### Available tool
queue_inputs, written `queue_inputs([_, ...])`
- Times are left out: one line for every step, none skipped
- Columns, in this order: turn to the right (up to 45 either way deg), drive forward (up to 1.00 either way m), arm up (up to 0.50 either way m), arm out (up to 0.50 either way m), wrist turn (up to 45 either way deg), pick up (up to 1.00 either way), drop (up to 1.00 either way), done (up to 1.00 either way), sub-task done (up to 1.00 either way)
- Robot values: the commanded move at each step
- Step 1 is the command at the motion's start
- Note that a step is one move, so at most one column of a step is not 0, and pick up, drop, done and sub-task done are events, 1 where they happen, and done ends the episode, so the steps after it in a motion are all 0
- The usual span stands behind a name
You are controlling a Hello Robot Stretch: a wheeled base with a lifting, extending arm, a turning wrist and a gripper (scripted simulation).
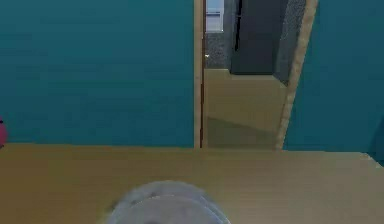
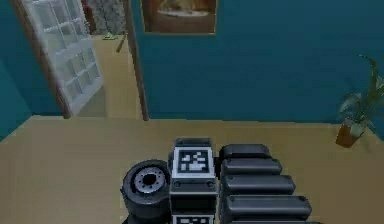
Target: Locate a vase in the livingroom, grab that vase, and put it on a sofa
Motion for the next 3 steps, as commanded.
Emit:
queue_inputs([-42.0,0.00,0.00,0.00,0.0,0.00,0.00,0.00,0.00])
queue_inputs([0.0,0.60,0.00,0.00,0.0,0.00,0.00,0.00,0.00])
queue_inputs([-42.0,0.00,0.00,0.00,0.0,0.00,0.00,0.00,0.00])
